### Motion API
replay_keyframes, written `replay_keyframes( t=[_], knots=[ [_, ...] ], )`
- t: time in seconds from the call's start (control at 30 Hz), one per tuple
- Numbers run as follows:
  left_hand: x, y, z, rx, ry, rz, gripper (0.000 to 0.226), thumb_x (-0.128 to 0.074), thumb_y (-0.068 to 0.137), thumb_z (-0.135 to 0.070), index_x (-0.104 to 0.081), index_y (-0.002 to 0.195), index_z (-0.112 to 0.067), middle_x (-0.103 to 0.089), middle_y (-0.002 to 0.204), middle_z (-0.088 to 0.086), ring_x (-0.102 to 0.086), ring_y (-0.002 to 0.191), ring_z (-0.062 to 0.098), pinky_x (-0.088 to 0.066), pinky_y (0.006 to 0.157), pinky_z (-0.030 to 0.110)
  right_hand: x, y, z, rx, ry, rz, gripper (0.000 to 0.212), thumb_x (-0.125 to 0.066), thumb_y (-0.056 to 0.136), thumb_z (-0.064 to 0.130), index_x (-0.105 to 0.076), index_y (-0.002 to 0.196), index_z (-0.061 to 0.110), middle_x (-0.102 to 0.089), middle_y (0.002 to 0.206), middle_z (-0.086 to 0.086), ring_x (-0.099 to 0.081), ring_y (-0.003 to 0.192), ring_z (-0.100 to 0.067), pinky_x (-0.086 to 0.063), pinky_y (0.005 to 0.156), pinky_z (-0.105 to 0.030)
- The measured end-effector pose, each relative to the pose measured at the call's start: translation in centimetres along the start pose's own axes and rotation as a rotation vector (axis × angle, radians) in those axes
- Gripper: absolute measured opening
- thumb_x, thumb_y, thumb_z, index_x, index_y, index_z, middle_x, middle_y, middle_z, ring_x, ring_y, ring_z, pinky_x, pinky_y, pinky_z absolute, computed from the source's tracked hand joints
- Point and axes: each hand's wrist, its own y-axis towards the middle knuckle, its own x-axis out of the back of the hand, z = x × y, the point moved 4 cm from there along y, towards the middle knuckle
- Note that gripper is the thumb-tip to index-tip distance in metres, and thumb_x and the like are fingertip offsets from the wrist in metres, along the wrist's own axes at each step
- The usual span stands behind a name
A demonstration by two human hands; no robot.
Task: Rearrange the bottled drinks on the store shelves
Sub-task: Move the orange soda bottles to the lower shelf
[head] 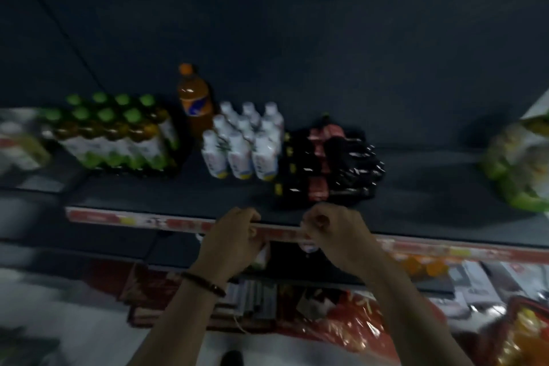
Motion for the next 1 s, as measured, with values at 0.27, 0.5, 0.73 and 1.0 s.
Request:
replay_keyframes(
  t=[0.27, 0.5, 0.73, 1.0],
  knots=[
    [5.5, 6.2, 17.0, 0.153, 0.12, 0.037, 0.05, -0.042, 0.095, -0.065, -0.044, 0.141, -0.044, -0.04, 0.147, -0.001, -0.049, 0.129, 0.034, -0.048, 0.106, 0.052, -7.1, 12.1, 16.0, 0.085, -0.035, 0.001, 0.015, -0.072, 0.099, 0.034, -0.076, 0.103, 0.02, -0.075, 0.099, 0.001, -0.067, 0.092, -0.013, -0.053, 0.082, -0.03],
    [6.7, 8.2, 20.9, 0.18, 0.009, 0.096, 0.052, -0.061, 0.098, -0.05, -0.046, 0.148, -0.041, -0.038, 0.153, 0.0, -0.037, 0.142, 0.035, -0.048, 0.11, 0.05, -8.5, 22.7, 24.0, 0.118, -0.107, -0.13, 0.025, -0.077, 0.092, 0.033, -0.067, 0.109, 0.017, -0.073, 0.092, 0.002, -0.071, 0.091, -0.018, -0.05, 0.077, -0.027],
    [6.6, 9.0, 21.2, 0.192, -0.002, 0.176, 0.054, -0.059, 0.099, -0.05, -0.044, 0.149, -0.038, -0.035, 0.157, -0.002, -0.031, 0.147, 0.035, -0.043, 0.116, 0.05, -8.8, 31.9, 26.6, 0.021, -0.075, -0.172, 0.072, -0.085, 0.083, 0.036, -0.05, 0.14, 0.011, -0.069, 0.128, -0.013, -0.068, 0.114, -0.031, -0.052, 0.083, -0.031],
    [9.5, 9.0, 20.7, 0.148, -0.139, -0.104, 0.029, -0.061, 0.096, -0.052, -0.06, 0.123, -0.041, -0.059, 0.129, -0.011, -0.057, 0.122, 0.017, -0.053, 0.1, 0.039, -11.3, 32.8, 26.4, 0.053, 0.01, -0.239, 0.087, -0.095, 0.068, 0.038, -0.045, 0.138, 0.023, -0.065, 0.132, -0.01, -0.063, 0.119, -0.033, -0.055, 0.1, -0.042]
  ],
)
